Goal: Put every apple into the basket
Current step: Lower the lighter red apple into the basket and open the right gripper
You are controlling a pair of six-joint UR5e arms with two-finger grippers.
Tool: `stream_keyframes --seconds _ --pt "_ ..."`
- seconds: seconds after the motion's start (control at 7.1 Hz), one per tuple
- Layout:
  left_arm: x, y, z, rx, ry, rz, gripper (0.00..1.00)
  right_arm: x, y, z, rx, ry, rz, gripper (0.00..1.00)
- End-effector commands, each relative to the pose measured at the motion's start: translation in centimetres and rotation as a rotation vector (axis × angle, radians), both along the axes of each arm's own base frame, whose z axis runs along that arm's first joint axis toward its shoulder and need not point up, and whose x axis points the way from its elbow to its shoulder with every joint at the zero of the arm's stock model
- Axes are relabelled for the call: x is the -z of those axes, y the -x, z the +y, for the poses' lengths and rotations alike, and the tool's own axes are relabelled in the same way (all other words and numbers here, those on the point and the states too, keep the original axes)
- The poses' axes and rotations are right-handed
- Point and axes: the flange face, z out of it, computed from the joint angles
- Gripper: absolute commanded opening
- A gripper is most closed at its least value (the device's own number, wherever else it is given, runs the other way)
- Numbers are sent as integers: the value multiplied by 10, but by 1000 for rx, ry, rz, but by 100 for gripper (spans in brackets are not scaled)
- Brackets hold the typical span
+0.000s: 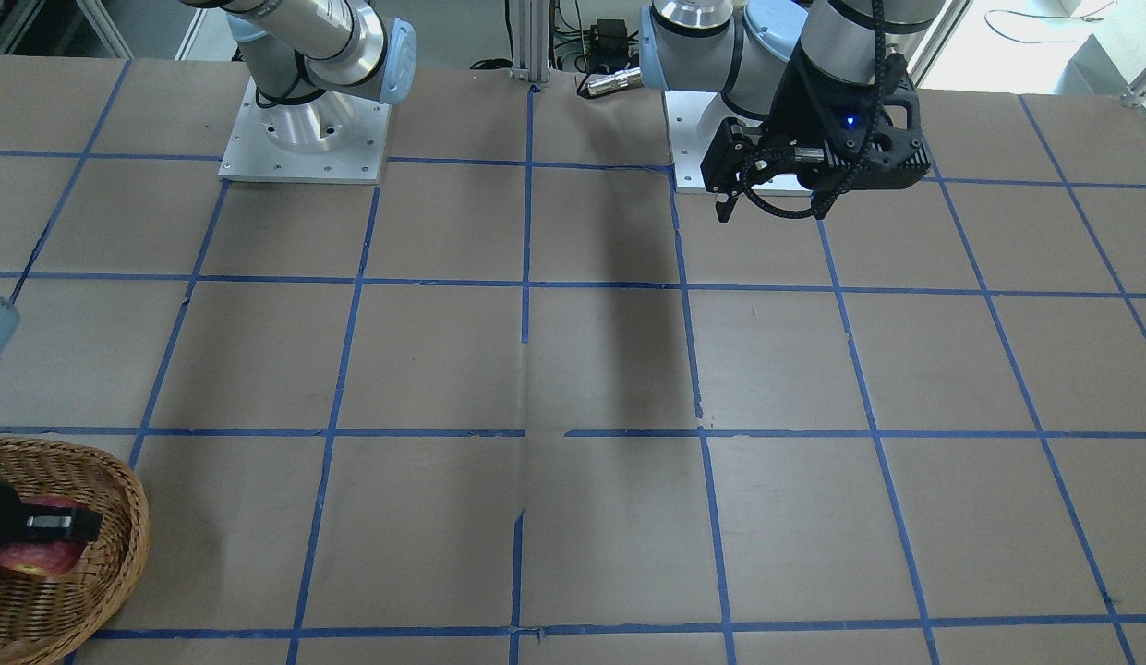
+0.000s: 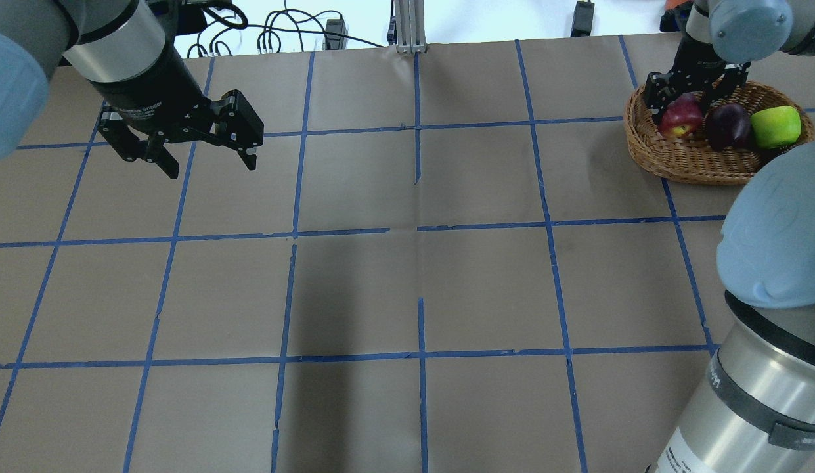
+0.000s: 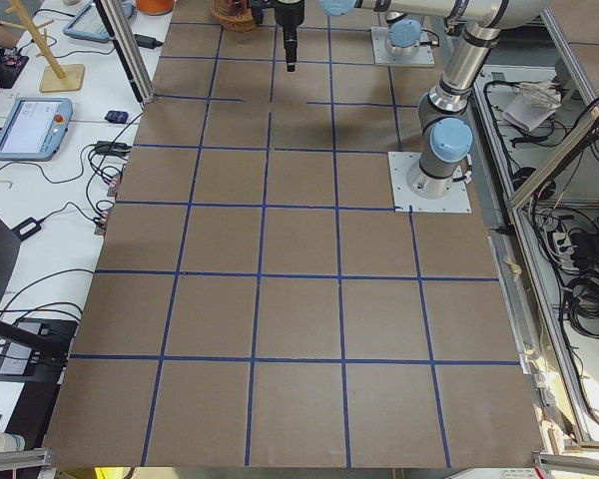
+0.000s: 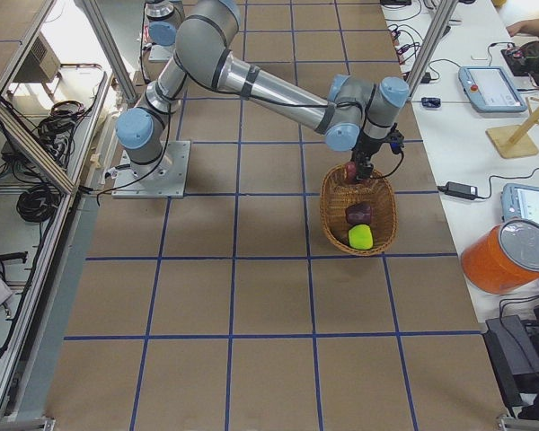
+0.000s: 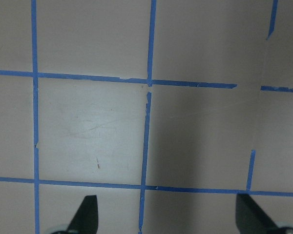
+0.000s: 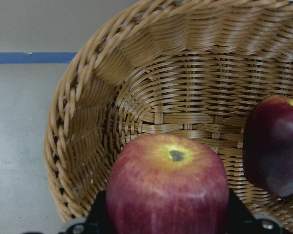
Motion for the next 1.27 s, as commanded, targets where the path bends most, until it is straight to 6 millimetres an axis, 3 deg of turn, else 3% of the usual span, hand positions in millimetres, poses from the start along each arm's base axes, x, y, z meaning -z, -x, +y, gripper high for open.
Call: stream_keyframes --seconds 0.0,0.28,0.42,0.56,0.7,0.85,1.13 --pt "0 0 0 0 1 0 100 31 16 -1 -19 -38 -13 69" --pt "0 0 0 0 -1 0 100 34 30 2 -68 -56 -27 94" --pt "1 0 0 0 -2 0 100 18 34 0 -65 -40 -21 100" --pt "1 0 0 0 -2 0 100 11 32 5 -66 -58 -33 100" --pt "1 0 0 0 -2 0 100 -15 25 15 -65 -74 -46 100" --pt "1 0 0 0 -1 0 100 -63 6 37 -65 -91 -68 100" --pt "0 0 0 0 1 0 100 -152 -53 88 43 -80 -173 100"
